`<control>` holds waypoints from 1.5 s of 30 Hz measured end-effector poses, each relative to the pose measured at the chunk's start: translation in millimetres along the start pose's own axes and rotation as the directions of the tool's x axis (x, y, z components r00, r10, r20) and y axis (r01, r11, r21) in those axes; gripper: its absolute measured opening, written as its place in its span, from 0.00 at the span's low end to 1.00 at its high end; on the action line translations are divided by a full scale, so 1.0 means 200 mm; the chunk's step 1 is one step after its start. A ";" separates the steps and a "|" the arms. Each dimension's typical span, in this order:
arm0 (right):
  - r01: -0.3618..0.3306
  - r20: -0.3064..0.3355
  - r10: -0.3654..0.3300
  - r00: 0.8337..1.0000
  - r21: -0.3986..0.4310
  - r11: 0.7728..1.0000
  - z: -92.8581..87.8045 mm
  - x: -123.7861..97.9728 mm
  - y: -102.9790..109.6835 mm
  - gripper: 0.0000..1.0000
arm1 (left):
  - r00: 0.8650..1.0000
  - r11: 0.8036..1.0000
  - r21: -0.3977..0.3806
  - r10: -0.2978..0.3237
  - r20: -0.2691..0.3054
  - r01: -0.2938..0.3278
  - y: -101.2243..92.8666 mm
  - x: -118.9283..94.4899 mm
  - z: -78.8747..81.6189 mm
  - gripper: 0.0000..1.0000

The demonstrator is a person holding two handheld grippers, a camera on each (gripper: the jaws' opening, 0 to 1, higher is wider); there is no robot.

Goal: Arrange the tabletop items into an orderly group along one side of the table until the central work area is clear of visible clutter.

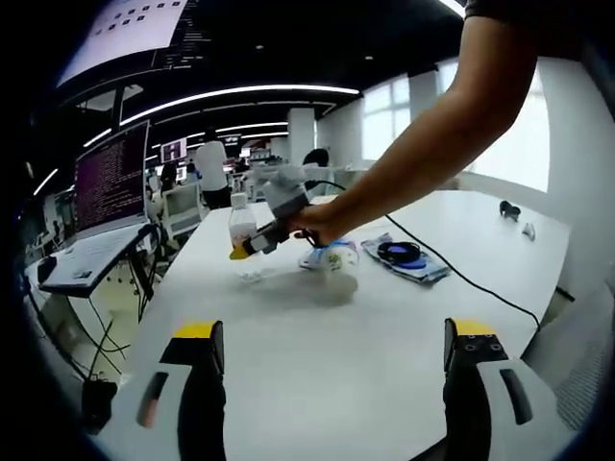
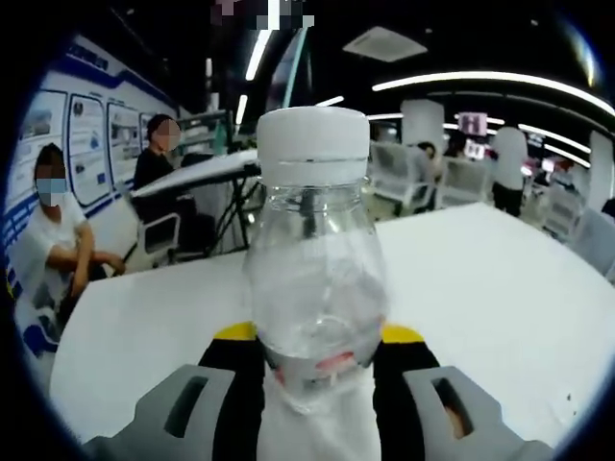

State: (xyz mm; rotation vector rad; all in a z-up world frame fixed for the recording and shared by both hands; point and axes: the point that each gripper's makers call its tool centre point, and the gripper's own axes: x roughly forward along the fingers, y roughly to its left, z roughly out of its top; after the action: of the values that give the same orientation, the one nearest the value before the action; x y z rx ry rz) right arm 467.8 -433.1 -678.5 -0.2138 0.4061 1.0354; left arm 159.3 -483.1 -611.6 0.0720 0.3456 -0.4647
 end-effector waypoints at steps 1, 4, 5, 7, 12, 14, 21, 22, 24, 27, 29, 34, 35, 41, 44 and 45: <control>0.001 0.004 -0.001 1.000 -0.001 1.000 0.00 0.00 0.00 0.40 | 1.000 1.000 0.001 0.001 0.002 -0.001 0.00 0.00 0.00 0.95; 0.004 0.008 -0.004 1.000 0.010 1.000 0.01 0.01 -0.01 0.40 | 1.000 1.000 -0.001 0.002 0.002 -0.002 0.00 0.00 0.00 0.95; 0.004 0.008 -0.004 1.000 0.009 1.000 0.01 0.02 -0.01 0.40 | 1.000 1.000 -0.001 0.003 0.004 -0.003 0.00 0.00 0.00 0.95; 0.005 0.010 -0.005 1.000 0.010 1.000 0.01 0.02 0.00 0.40 | 1.000 1.000 0.001 0.004 0.001 -0.004 0.00 0.00 0.00 0.95; 0.014 0.018 -0.014 1.000 0.015 1.000 0.01 0.02 0.00 0.41 | 1.000 1.000 -0.002 0.005 0.003 -0.005 0.00 0.00 0.00 0.95; 0.017 0.017 -0.017 1.000 0.010 1.000 0.01 0.02 0.00 0.41 | 1.000 1.000 -0.001 0.005 0.003 -0.005 0.00 0.00 0.00 0.95; 0.014 0.017 -0.015 1.000 0.020 1.000 0.01 0.02 0.00 0.43 | 1.000 1.000 -0.001 0.005 0.008 -0.005 0.00 0.00 0.01 0.95; 0.013 0.019 -0.014 1.000 0.028 1.000 0.02 0.02 0.00 0.44 | 1.000 1.000 -0.001 0.006 0.007 -0.006 0.00 0.00 0.01 0.95; 0.018 0.015 -0.018 1.000 0.025 1.000 0.02 0.02 0.00 0.48 | 1.000 1.000 -0.003 0.006 0.008 -0.006 0.00 0.00 0.01 0.95; 0.013 0.016 -0.014 1.000 0.031 0.999 0.02 0.02 0.00 0.50 | 1.000 1.000 -0.003 0.006 0.008 -0.006 0.00 0.00 0.01 0.95; 0.013 0.016 -0.014 1.000 0.030 0.999 0.02 0.01 0.00 0.51 | 1.000 1.000 -0.003 0.005 0.007 -0.005 0.00 0.00 0.01 0.95; 0.011 0.017 -0.012 1.000 0.034 0.999 0.03 -0.03 0.01 0.55 | 1.000 1.000 -0.004 0.004 0.012 -0.004 0.00 0.00 0.02 0.95; 0.011 0.017 -0.012 1.000 0.035 0.999 0.03 -0.04 0.01 0.56 | 1.000 1.000 -0.004 0.004 0.011 -0.004 0.00 0.00 0.02 0.95; 0.020 0.006 -0.020 1.000 0.041 0.999 0.03 -0.13 0.01 0.63 | 1.000 1.000 -0.009 0.005 0.023 -0.005 0.00 -0.01 0.02 0.96; 0.020 0.007 -0.020 1.000 0.042 0.999 0.01 -0.20 0.01 0.64 | 1.000 1.000 -0.010 0.007 0.027 -0.006 0.01 -0.01 0.03 0.96; 0.023 0.007 -0.024 1.000 0.044 0.999 0.01 -0.22 0.01 0.65 | 1.000 1.000 -0.011 0.006 0.029 -0.005 0.00 -0.01 0.03 0.96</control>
State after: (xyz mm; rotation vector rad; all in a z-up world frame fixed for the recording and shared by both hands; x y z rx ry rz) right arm 446.8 -465.9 -657.8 -0.1747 0.4188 1.0029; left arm 159.6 -482.3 -604.8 0.0558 0.3190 -0.4580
